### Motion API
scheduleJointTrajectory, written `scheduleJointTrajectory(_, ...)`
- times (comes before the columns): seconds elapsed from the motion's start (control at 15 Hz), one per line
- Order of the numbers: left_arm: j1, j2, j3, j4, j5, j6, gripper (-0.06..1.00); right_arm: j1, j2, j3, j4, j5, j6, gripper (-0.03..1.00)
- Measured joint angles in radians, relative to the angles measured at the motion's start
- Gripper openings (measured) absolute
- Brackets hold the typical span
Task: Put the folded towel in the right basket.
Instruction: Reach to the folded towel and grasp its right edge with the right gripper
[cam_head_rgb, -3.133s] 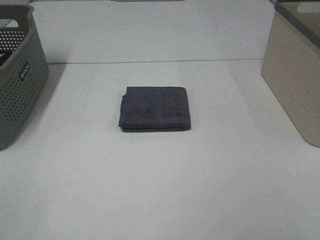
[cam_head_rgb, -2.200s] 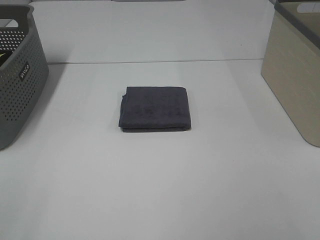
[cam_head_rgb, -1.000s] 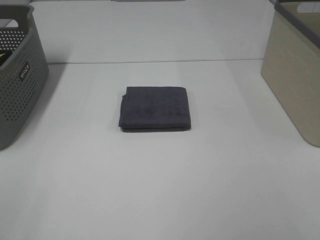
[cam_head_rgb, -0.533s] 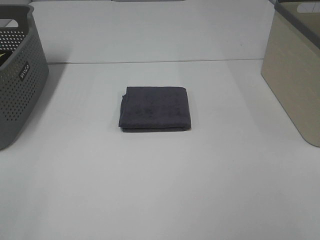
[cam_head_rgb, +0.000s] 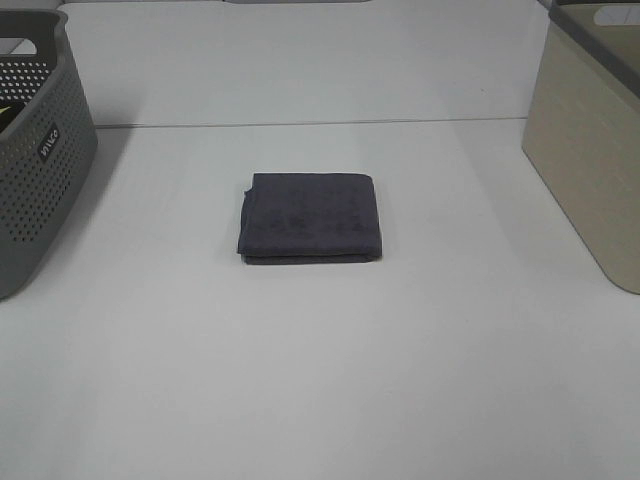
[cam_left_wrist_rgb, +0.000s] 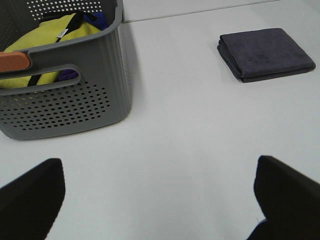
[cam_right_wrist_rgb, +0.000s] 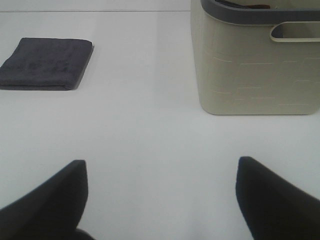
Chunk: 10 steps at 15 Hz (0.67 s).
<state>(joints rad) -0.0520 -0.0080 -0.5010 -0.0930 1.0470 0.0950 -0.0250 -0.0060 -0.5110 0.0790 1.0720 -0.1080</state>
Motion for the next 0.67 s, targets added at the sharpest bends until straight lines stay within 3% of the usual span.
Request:
scheduleJointTrajectory(0.53, 0.0, 0.0, 0.0, 0.0, 0.0, 0.0, 0.98, 0.0, 0.026, -0.002, 0.023, -0.014, 0.0, 0.77)
scheduleJointTrajectory(0.67, 0.0, 0.0, 0.0, 0.0, 0.0, 0.0, 0.98, 0.0, 0.133, -0.019, 0.073, -0.116, 0.0, 0.77)
